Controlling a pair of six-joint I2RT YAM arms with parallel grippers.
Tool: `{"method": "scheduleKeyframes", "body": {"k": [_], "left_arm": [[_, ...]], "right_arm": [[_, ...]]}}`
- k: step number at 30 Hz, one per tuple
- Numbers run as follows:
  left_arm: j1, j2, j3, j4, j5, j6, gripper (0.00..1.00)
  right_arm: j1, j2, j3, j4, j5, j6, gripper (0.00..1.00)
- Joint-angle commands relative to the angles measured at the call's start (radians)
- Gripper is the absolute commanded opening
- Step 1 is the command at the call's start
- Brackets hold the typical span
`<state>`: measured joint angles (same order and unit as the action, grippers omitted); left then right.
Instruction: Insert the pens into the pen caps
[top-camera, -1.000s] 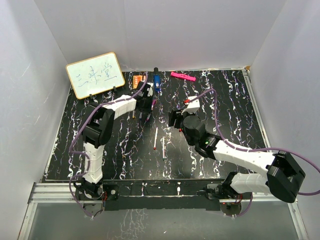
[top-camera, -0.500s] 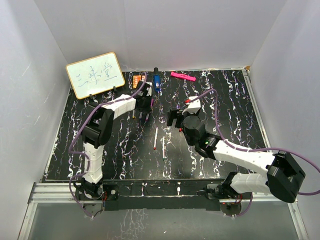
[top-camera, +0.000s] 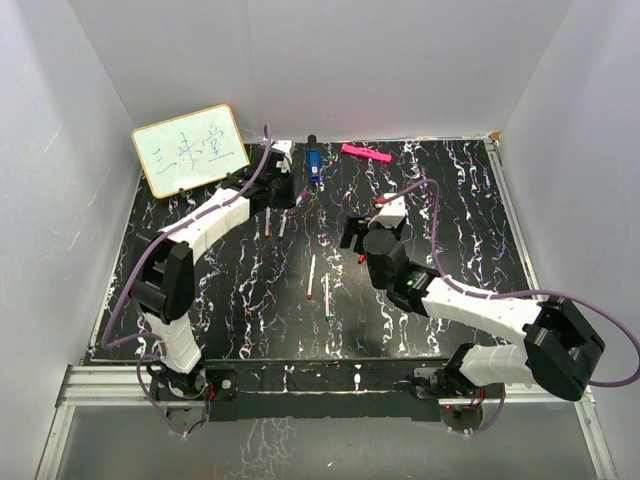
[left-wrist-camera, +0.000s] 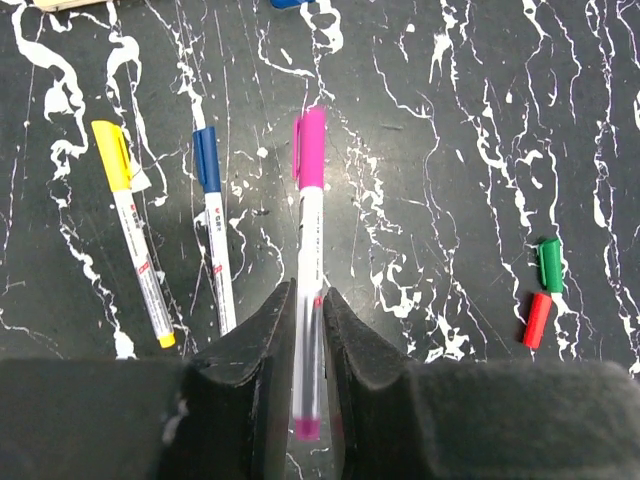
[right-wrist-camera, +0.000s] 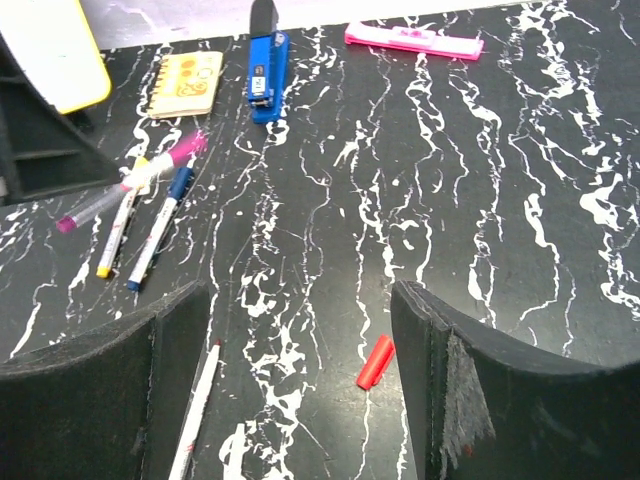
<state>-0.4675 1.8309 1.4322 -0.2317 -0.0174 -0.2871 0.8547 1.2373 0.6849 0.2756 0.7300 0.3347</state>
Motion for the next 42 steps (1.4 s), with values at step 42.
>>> {"method": "scheduleKeyframes", "body": {"k": [42], "left_arm": [[-0.005, 0.26, 0.002, -0.029, 0.05, 0.014, 0.22]], "right_arm": [[-0.014, -0.028, 0.002, 0.007, 0.014, 0.057, 0.68]]}}
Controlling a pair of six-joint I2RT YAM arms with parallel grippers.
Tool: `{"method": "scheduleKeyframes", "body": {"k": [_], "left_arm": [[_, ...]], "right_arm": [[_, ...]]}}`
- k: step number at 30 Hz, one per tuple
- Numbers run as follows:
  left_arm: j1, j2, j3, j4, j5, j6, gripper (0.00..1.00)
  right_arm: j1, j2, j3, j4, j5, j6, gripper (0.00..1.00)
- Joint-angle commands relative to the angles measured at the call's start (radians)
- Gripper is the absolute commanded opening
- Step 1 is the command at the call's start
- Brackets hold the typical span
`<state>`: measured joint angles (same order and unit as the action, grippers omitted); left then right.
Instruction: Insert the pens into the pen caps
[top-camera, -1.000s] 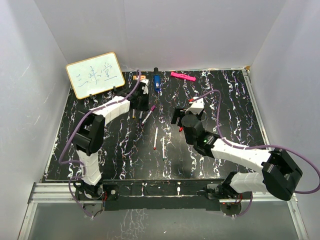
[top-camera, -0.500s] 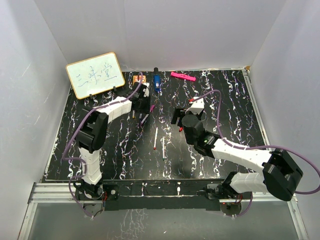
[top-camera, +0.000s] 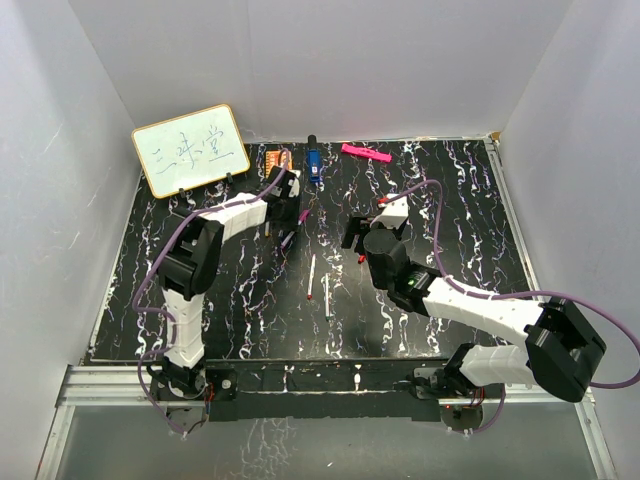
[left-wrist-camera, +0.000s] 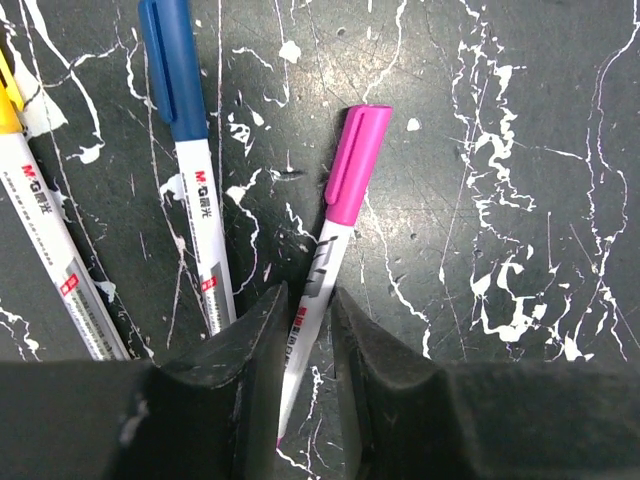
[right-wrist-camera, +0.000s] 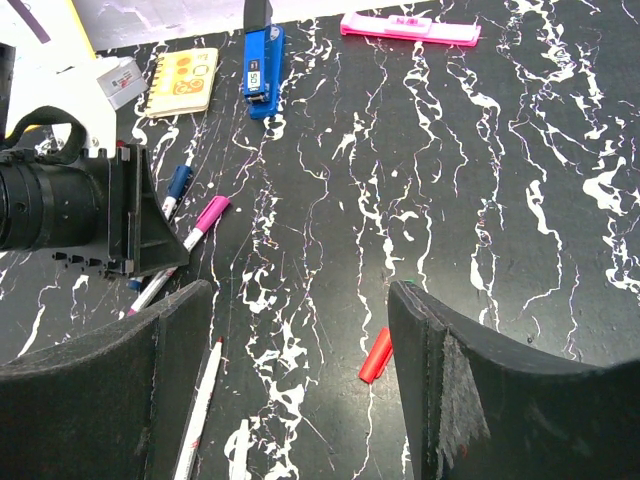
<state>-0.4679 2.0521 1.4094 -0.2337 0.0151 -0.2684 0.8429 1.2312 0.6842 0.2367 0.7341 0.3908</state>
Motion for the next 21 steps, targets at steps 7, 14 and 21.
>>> {"method": "scheduleKeyframes", "body": {"k": [7, 14, 21], "left_arm": [[-0.005, 0.09, 0.078, -0.006, -0.001, -0.047, 0.05], [-0.005, 0.155, 0.187, -0.034, -0.011, -0.072, 0.0], [-0.004, 0.133, 0.179, -0.034, -0.02, -0.073, 0.26]], "right_arm": [[-0.002, -0.026, -0.003, 0.046, 0.011, -0.001, 0.68], [-0.002, -0.04, -0.012, 0.044, 0.027, -0.005, 0.68], [-0.003, -0.049, -0.022, 0.044, 0.036, -0.007, 0.76]]}}
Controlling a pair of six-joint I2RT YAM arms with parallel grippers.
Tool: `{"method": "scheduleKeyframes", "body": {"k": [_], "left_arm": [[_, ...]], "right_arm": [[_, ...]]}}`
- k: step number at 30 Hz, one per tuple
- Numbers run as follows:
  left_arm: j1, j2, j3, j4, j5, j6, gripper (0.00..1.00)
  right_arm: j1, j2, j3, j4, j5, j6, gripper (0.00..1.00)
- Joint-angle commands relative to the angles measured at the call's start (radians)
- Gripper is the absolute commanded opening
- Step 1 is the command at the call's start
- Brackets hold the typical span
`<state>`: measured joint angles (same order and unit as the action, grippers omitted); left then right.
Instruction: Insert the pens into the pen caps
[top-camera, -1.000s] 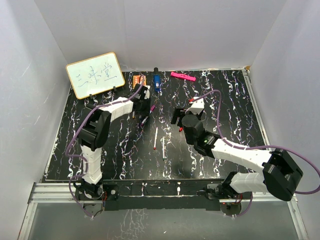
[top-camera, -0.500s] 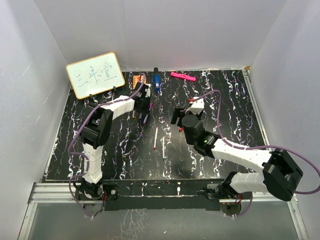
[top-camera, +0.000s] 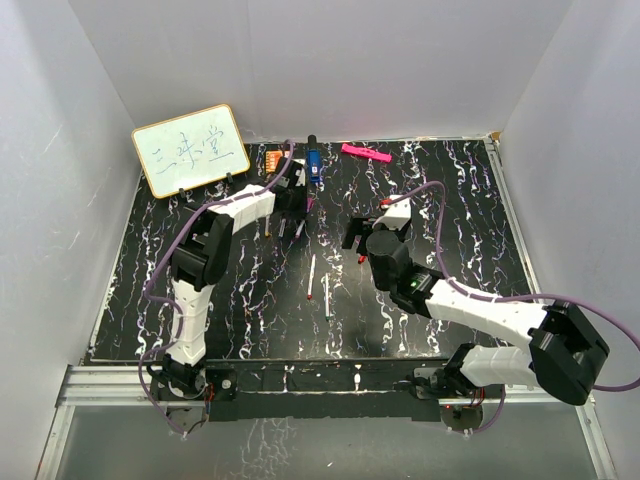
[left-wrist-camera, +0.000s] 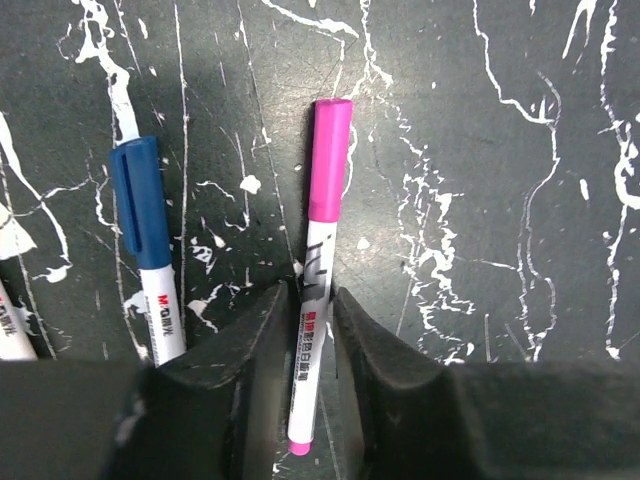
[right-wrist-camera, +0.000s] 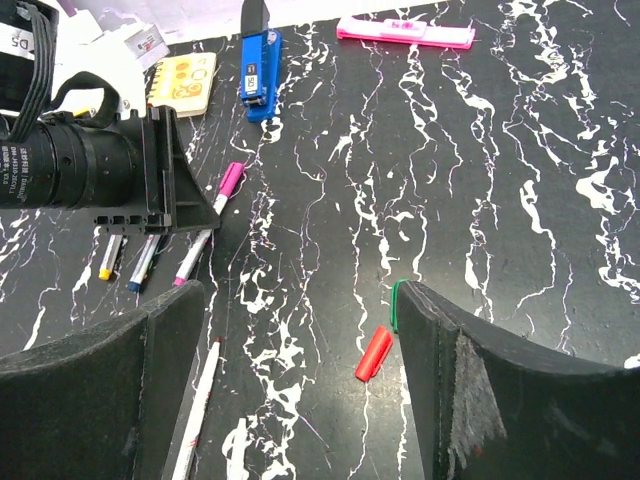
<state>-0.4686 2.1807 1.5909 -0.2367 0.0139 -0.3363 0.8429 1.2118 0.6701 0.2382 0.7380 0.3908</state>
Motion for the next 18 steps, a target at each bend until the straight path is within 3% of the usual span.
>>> {"method": "scheduleKeyframes", "body": {"k": [1, 6, 13, 18], "left_arm": [[-0.004, -0.002, -0.004, -0.032, -0.025, -0.005, 0.27], [-0.004, -0.058, 0.001, -0.046, -0.062, 0.007, 0.31], [-0.004, -0.163, -0.018, -0.068, -0.106, 0.036, 0.33], [-0.008, -0.286, -0.136, -0.05, -0.089, 0.045, 0.34]], "right_arm": [[-0.003, -0.028, -0.008, 0.042, 0.033, -0.007, 0.78], [-0.004, -0.02, -0.002, 0.041, 0.056, -0.005, 0.82], [-0.004, -0.016, 0.013, -0.011, 0.099, 0.033, 0.75], [-0.007, 0.015, 0.044, -0.115, 0.137, 0.094, 0.72]]}}
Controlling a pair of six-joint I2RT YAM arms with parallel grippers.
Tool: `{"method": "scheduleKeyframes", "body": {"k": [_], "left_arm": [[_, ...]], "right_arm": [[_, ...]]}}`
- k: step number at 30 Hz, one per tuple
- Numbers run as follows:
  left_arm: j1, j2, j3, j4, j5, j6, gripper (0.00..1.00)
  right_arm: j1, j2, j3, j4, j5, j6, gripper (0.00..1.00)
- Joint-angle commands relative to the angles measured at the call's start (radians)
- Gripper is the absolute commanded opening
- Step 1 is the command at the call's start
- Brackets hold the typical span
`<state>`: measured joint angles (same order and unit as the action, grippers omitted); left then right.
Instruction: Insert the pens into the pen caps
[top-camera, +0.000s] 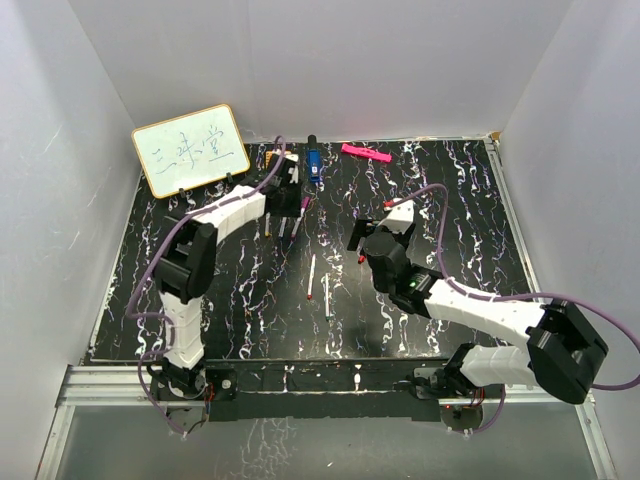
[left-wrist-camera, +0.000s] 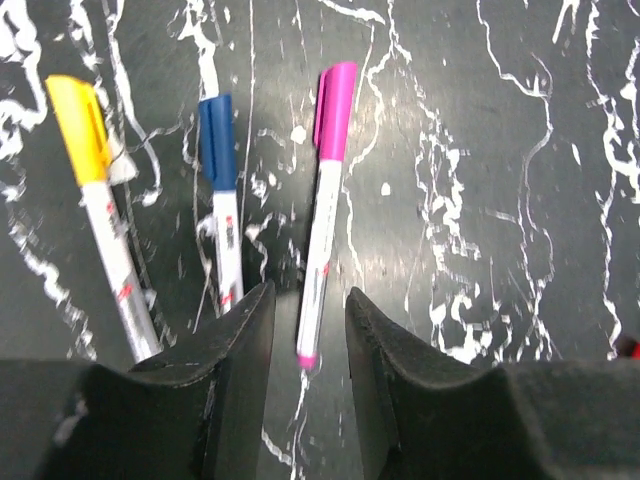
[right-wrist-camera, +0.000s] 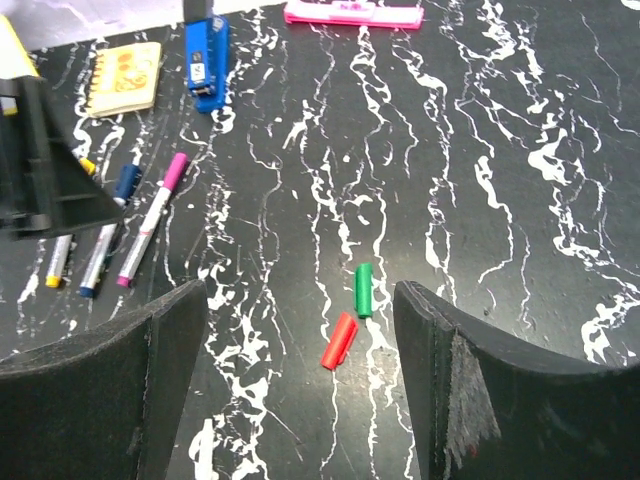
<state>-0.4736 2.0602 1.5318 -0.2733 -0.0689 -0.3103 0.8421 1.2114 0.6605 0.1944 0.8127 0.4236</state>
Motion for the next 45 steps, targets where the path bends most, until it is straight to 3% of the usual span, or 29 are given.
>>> {"method": "scheduleKeyframes", "body": {"k": [1, 9, 16, 26, 39, 45], "left_arm": [[-0.005, -0.191, -0.109, -0.01, -0.002, 0.019, 0.34], [-0.085, -0.362, -0.321, -0.006, 0.053, 0.019, 0.36], [-0.203, -0.372, -0.396, -0.028, 0.099, -0.003, 0.39], [-0.288, -0.26, -0.319, -0.18, -0.026, -0.011, 0.45], [-0.315, -0.134, -0.235, -0.279, -0.023, -0.011, 0.46], [-0.314, -0.054, -0.17, -0.397, -0.04, 0.045, 0.45]], "right_arm": [[-0.008, 0.023, 0.058, -0.092, 0.067, 0.075, 0.72], [-0.021, 0.069, 0.06, -0.236, 0.066, 0.228, 0.68], [-0.026, 0.103, 0.054, -0.308, 0.055, 0.343, 0.65], [-0.027, 0.11, 0.052, -0.311, 0.063, 0.351, 0.65], [-0.031, 0.085, 0.034, -0.298, 0.066, 0.362, 0.66], [-0.032, 0.077, 0.034, -0.297, 0.072, 0.363, 0.66]]}}
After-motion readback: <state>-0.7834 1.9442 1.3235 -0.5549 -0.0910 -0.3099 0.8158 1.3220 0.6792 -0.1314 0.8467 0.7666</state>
